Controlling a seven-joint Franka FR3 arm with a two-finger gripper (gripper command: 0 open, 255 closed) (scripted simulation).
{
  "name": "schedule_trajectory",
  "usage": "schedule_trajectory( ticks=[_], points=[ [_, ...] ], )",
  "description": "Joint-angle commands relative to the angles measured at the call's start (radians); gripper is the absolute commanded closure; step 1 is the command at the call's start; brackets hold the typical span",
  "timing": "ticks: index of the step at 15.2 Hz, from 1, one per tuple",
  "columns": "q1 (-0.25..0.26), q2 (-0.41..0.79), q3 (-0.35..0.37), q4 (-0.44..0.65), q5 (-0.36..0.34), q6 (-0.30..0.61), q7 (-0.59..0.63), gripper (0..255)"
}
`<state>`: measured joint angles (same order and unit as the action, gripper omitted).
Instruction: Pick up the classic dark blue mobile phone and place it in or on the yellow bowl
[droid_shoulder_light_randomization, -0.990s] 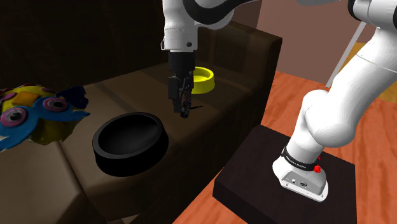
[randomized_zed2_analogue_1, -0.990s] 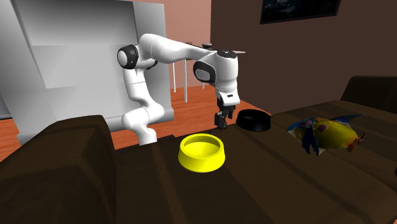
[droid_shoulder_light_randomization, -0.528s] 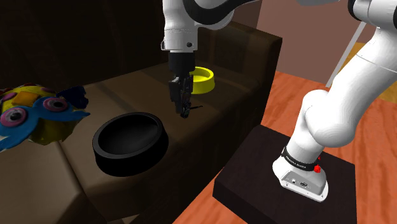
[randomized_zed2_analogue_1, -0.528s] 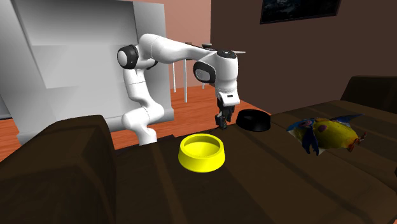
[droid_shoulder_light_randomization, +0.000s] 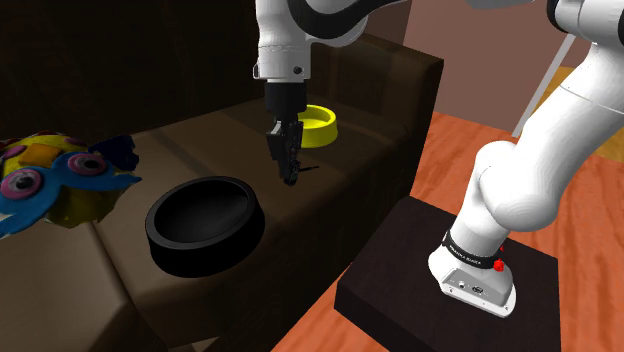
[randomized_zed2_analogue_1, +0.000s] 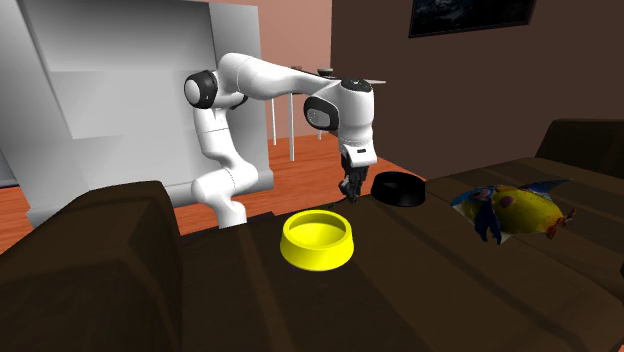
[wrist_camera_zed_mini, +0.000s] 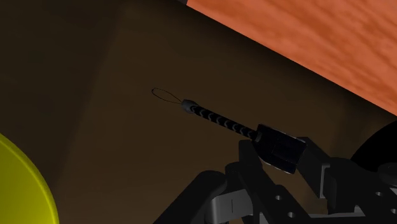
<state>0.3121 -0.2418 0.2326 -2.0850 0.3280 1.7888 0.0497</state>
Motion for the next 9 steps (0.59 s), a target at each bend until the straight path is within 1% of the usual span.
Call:
schedule_trajectory(
  ticks=[1, 9],
  points=[
    [0.0, 0.0, 0.0, 0.0, 0.0, 0.0, 0.0, 255],
    [-0.003, -0.002, -0.007, 0.103, -0.007, -0.103, 0.025, 255]
  ],
)
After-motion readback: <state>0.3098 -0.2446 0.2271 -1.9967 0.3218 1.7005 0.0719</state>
